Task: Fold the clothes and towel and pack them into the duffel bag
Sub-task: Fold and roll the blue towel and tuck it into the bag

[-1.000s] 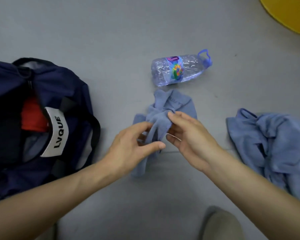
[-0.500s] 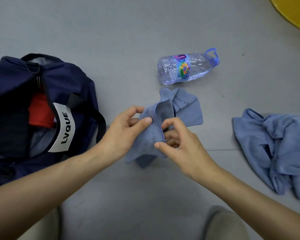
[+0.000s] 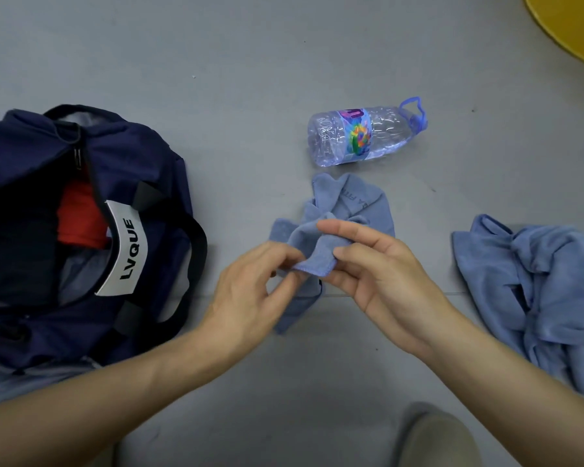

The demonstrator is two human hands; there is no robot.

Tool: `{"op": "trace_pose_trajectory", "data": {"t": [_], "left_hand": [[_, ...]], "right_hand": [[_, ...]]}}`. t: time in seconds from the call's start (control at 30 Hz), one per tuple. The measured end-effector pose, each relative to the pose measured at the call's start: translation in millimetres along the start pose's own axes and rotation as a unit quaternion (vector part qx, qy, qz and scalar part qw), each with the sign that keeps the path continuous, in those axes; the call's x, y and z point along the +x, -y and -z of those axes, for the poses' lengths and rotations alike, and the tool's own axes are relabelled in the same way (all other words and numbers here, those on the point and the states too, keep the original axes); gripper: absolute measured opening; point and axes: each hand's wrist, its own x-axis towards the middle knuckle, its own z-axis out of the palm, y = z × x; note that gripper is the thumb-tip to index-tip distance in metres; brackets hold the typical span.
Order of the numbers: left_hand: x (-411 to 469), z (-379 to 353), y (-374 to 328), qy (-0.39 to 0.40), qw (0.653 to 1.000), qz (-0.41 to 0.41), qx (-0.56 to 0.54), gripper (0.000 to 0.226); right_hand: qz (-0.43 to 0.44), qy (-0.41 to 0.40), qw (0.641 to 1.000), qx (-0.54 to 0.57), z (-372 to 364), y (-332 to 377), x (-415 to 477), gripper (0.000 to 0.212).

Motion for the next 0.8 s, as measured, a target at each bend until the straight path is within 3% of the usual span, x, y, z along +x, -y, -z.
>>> {"op": "trace_pose_trajectory", "data": {"t": [0.07,0.13,0.27,0.33,0.37,0.5,0.57,0.67,0.7,0.8], "left_hand": [[6.9,4.9,-2.2,-0.005,0.999,0.022,-0.04,0.011],[11.5,11.8,-4.2,-0.001,0.997,0.037,-0.072,0.012],[18.0,21.9,-1.6,0.015,0.997,0.017,-0.075,0.008],[21.3,24.3,3.8,0.003,0.997,0.014,-0.072,0.007],[22.3,25.2,6.8,-0.002,0.998,0.016,-0.067,0.008],[19.3,25.1,11.9,0.01,0.999,-0.011,-0.03,0.012],[18.0,23.1,8.7,0.014,0.999,-0.036,-0.01,0.014],[19.0,22.3,2.0,0.006,0.998,-0.054,-0.01,0.012],[18.8,23.2,0.9,0.001,0.998,-0.061,-0.008,0.011],[16.9,26.2,2.4,-0.017,0.996,-0.083,0.009,0.015]], "right_hand": [[0.017,0.008,0.997,-0.079,3.0,3.7,-1.6,0.039],[0.049,-0.027,0.969,-0.239,6.6,2.8,0.7,0.042],[0.162,-0.084,0.846,-0.501,12.2,-8.2,6.7,0.021],[0.204,-0.09,0.829,-0.514,13.2,-9.3,7.7,0.009],[0.222,-0.097,0.815,-0.526,14.7,-9.0,8.3,0.014],[0.286,-0.073,0.709,-0.64,13.2,1.4,5.4,0.021],[0.286,-0.024,0.709,-0.644,8.7,2.0,4.5,0.03],[0.315,-0.008,0.735,-0.601,3.7,2.2,5.1,0.024],[0.329,-0.016,0.727,-0.602,4.4,2.3,5.2,0.024],[0.369,-0.016,0.66,-0.654,11.5,1.8,4.8,0.024]]}}
